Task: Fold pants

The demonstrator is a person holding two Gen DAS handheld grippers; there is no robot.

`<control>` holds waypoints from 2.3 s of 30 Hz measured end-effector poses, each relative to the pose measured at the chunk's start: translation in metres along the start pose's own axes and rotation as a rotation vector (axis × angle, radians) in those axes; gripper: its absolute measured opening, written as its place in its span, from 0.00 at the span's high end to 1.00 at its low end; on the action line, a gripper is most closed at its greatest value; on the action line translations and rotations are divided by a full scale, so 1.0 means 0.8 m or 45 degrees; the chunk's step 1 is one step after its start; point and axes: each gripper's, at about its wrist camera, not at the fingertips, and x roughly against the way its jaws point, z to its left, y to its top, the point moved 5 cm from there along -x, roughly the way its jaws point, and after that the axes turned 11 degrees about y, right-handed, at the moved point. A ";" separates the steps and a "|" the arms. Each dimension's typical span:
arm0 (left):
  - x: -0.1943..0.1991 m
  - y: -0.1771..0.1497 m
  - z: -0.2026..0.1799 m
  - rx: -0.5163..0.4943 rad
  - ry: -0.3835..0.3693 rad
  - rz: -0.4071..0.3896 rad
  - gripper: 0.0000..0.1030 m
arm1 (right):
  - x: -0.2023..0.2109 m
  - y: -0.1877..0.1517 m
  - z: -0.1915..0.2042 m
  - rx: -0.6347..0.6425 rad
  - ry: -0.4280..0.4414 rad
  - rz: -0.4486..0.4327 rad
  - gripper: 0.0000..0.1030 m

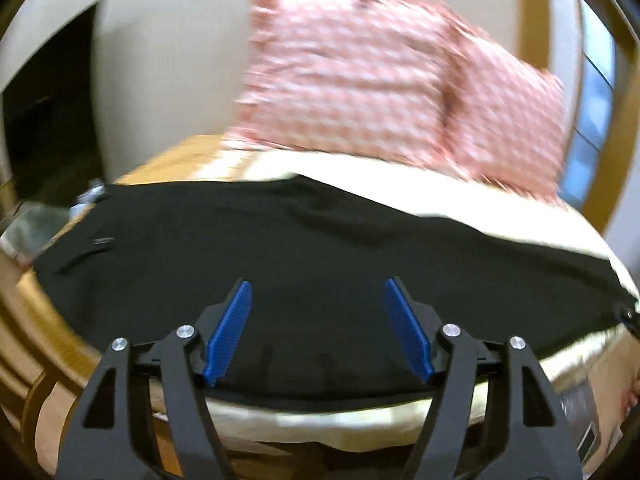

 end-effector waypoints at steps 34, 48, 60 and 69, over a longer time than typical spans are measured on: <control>-0.043 -0.030 -0.085 -0.165 -0.090 0.093 0.20 | -0.011 -0.022 -0.013 -0.465 0.122 -0.016 0.98; -0.052 -0.040 -0.080 -0.182 -0.097 0.107 0.17 | 0.101 0.025 -0.115 -0.507 -0.323 -0.372 0.43; -0.056 -0.040 -0.084 -0.193 -0.093 0.096 0.12 | 0.105 0.030 -0.195 -0.670 -0.465 -0.446 0.54; -0.056 -0.039 -0.085 -0.191 -0.094 0.096 0.10 | 0.092 0.047 -0.165 -0.469 -0.539 -0.433 0.57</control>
